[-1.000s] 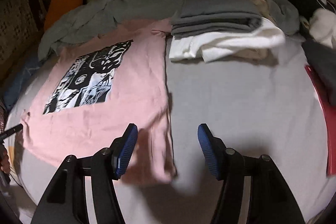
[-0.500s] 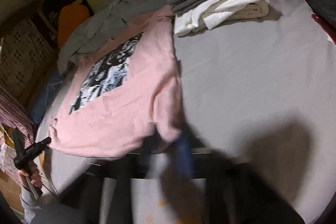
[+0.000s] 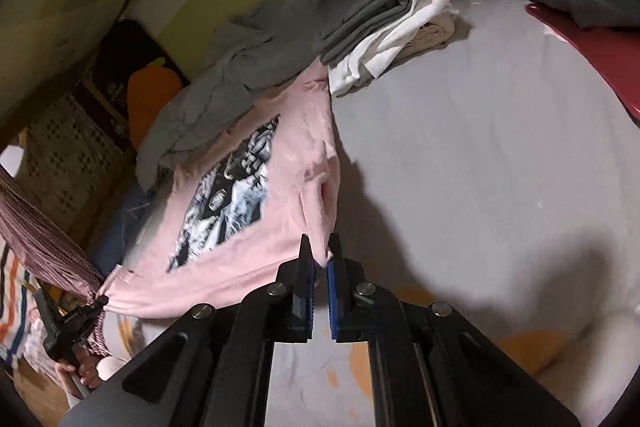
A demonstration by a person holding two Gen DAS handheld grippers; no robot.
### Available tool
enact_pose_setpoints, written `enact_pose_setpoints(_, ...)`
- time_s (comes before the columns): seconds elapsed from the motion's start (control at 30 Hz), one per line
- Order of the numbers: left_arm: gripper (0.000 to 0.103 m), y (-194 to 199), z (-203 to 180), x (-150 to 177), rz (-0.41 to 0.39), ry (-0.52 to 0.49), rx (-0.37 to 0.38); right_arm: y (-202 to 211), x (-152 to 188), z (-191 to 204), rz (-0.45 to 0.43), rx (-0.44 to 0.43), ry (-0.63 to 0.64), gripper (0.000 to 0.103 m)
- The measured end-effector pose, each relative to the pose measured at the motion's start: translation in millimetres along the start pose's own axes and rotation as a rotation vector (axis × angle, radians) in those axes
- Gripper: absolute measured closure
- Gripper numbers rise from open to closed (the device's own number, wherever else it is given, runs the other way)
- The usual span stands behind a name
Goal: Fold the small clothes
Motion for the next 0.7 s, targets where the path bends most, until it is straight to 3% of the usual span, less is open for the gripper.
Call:
enact_pose_setpoints(0.07,0.097,16.5,-10.7,-2.9,-0.04,-0.031,-0.03,17.4,-0.5,7.8,-0.029,-0.007,0.013,0.098)
enact_pose_setpoints(0.23,0.097,37.6,-24.8,-9.7,-0.088,-0.05,-0.008,49.9,-0.5,11.7,-0.069,0.017,-0.012,0.098)
enact_pose_setpoints(0.43,0.097,-4.7,-11.4,-16.9,-0.018,0.027,-0.04,16.8,-7.3,11.8,-0.007,0.063,0.002,0.098)
enact_pose_setpoints(0.63,0.097,-57.3,-7.8,-44.6,0.001,0.017,-0.094,-38.2,-56.5,25.9,0.0,0.089,0.079,0.098)
enact_pose_setpoints(0.7,0.097,-81.1,-5.4,-53.1,0.008,-0.012,-0.146,-58.2,-68.2,28.6,0.019,0.105,0.098,0.098)
Point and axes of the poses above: each gripper's, at about its wrist camera, not at the fingertips, and y roughly against the way its jaws point, z to its left, x to its underside, the point moved 6 cm from there along -y, roughly the way its jaws point, and after that the axes turned 5 degrees about x, right-handed, at the moved point
